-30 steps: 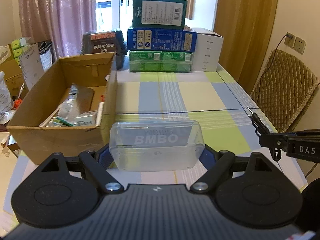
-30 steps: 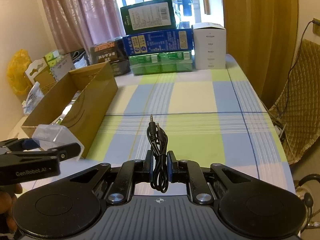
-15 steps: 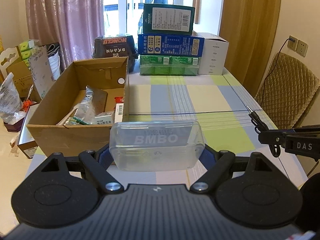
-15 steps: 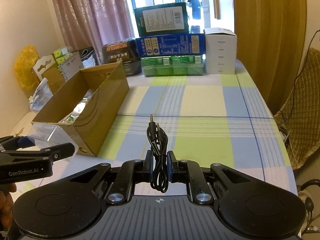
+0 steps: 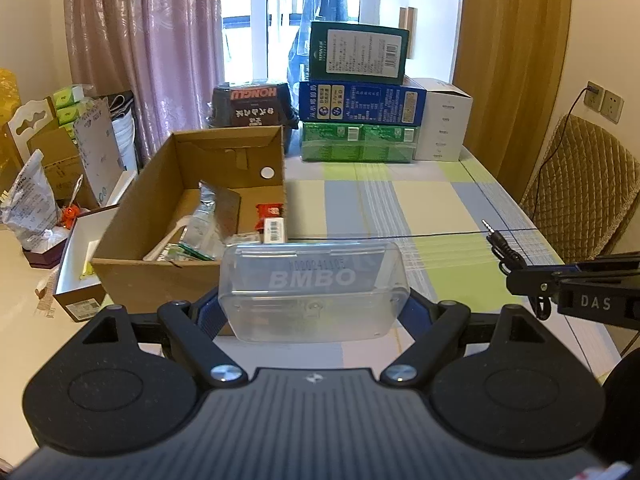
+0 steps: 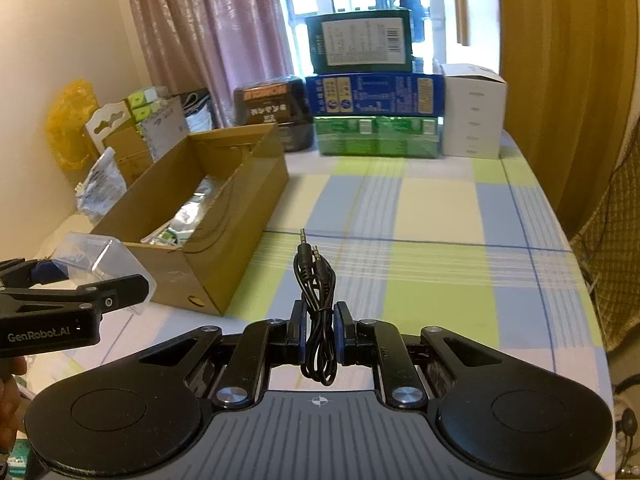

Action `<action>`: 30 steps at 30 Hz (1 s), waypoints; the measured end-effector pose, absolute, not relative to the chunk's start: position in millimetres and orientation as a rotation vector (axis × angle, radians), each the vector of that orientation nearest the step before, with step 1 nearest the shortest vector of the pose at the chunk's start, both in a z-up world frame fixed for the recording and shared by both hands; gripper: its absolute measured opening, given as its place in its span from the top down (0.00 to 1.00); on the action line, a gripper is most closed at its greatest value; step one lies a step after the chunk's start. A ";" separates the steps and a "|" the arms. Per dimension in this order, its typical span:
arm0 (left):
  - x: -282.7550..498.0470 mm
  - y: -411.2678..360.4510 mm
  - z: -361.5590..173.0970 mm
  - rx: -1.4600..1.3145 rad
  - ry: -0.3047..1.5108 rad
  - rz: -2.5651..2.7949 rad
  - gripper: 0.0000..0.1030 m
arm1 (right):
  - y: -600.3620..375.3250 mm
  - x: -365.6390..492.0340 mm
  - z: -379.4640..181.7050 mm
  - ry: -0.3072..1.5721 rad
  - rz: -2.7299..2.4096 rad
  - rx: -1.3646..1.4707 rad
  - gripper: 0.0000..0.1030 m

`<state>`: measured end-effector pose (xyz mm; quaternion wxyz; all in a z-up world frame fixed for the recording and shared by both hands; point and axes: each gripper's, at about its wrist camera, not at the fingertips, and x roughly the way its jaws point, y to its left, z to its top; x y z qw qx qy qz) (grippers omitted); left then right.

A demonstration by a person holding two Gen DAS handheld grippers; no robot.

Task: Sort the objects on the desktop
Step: 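Carry the clear plastic box and black cable over the cardboard box with both tools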

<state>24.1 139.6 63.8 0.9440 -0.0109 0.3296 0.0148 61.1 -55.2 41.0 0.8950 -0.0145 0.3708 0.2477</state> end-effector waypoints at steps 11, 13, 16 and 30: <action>18.3 179.1 75.5 -0.013 0.658 0.087 0.19 | -7.3 66.2 40.0 0.765 0.589 -0.063 0.90; 18.4 186.3 77.2 -0.011 0.656 0.098 0.19 | 2.0 67.4 39.9 0.764 0.603 -0.070 0.90; 19.0 195.9 79.4 -0.008 0.654 0.109 0.19 | 13.9 67.1 39.4 0.761 0.620 -0.078 0.90; 29.5 226.4 83.0 0.004 0.656 0.122 0.19 | 60.0 78.5 40.4 0.754 0.672 -0.100 0.90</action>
